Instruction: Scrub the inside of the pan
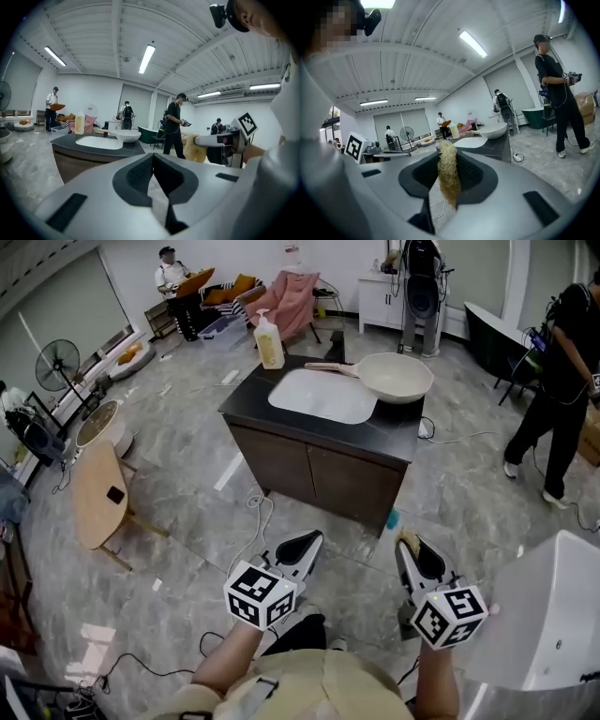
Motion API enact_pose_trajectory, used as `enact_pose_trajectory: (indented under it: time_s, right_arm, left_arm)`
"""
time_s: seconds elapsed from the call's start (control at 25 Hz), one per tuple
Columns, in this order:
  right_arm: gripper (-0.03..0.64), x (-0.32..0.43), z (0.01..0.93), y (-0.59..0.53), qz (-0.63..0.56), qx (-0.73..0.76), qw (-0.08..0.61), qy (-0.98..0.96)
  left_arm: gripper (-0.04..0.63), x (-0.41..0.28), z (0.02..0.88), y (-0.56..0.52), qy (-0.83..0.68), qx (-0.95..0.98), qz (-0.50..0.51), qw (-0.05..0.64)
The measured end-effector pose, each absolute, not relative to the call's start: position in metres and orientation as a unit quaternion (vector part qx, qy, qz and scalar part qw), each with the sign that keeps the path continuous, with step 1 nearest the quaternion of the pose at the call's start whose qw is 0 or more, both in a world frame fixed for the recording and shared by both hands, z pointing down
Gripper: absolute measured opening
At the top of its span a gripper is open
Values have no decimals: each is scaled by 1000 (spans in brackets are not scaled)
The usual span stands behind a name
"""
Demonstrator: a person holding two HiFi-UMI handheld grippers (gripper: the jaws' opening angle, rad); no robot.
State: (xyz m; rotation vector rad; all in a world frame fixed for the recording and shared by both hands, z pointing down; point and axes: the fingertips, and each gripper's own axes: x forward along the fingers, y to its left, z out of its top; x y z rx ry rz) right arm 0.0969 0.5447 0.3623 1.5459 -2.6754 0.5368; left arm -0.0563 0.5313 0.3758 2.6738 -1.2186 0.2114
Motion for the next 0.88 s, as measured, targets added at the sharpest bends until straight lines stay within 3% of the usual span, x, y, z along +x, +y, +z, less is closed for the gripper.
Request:
enact_pose_trajectory:
  time_s: [0.4, 0.56, 0.88]
  right_arm:
    - [107, 92, 378, 464, 174, 498, 29, -849]
    - [107, 90, 375, 415, 178, 506, 38, -843]
    - [108, 78, 375, 319, 189, 516, 42, -835]
  left_arm:
    - [19, -50, 386, 438, -386, 917, 90, 46]
    - [92, -51, 389, 387, -367, 924, 104, 43]
    - [130, -64, 404, 296, -341, 925, 168, 21]
